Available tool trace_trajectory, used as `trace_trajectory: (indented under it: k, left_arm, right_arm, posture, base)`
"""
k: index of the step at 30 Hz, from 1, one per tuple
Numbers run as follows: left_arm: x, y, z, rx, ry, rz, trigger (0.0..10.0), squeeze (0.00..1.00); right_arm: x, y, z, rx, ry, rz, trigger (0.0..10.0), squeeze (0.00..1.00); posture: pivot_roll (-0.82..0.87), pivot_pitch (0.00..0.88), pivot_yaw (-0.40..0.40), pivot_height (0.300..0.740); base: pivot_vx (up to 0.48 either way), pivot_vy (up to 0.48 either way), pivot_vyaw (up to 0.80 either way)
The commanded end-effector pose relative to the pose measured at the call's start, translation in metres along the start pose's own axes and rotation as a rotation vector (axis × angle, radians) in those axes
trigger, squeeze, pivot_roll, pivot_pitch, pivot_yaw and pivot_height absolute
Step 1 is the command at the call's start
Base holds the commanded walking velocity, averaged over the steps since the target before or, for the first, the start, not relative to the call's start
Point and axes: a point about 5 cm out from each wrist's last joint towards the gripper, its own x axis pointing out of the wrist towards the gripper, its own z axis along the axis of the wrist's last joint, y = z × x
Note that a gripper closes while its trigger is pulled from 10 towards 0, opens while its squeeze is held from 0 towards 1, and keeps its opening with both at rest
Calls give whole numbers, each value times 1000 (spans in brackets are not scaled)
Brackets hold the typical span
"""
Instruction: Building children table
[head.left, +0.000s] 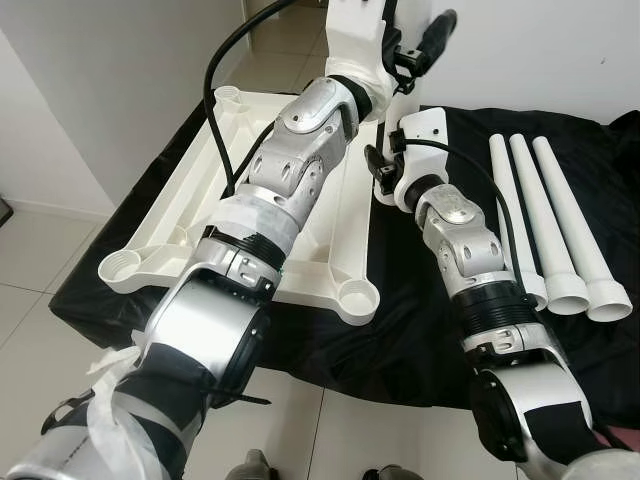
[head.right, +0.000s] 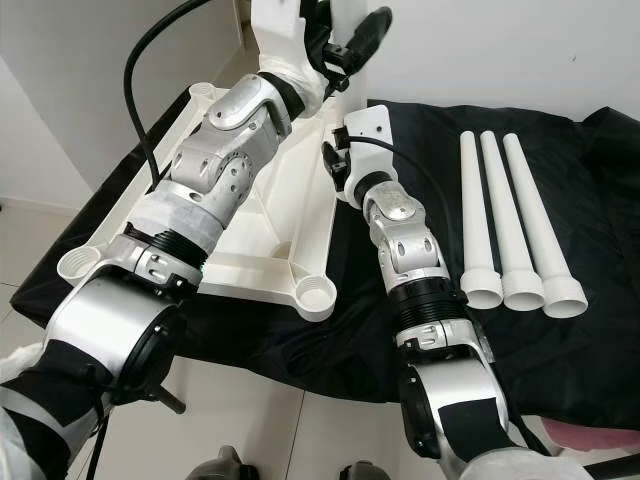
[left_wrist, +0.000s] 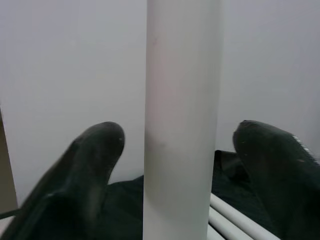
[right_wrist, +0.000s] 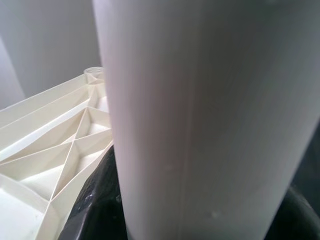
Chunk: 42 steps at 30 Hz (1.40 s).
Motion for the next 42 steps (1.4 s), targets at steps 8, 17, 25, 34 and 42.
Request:
trace_trajectory:
  k: [8, 17, 25, 34, 42]
  left_arm:
    - [-9, -11, 7, -43, -46, -272, 10000, 0]
    - [-33, 11, -7, -58, 12, -215, 10000, 0]
    - [-76, 34, -43, 17, 170, -142, 10000, 0]
    - [-128, 51, -81, 143, 388, -125, 10000, 0]
    - [-168, 54, -110, 161, 596, -219, 10000, 0]
  right_arm:
    - [-5, -8, -6, 60, 1, -80, 10000, 0]
    - [-28, -35, -15, 119, -73, -247, 10000, 0]
    - [-56, -49, -15, 163, -174, -351, 10000, 0]
    - [-74, -61, -19, 138, -174, -403, 10000, 0]
    - [-85, -70, -16, 109, -179, -434, 10000, 0]
  posture:
    - [-53, 0, 48, 740]
    - [-47, 0, 42, 740]
    - [-54, 0, 51, 740]
    - [-67, 0, 61, 740]
    - [-71, 0, 70, 740]
  base:
    - [0, 0, 0]
    - [0, 0, 0]
    - [0, 0, 0]
    - [0, 0, 0]
    - [0, 0, 0]
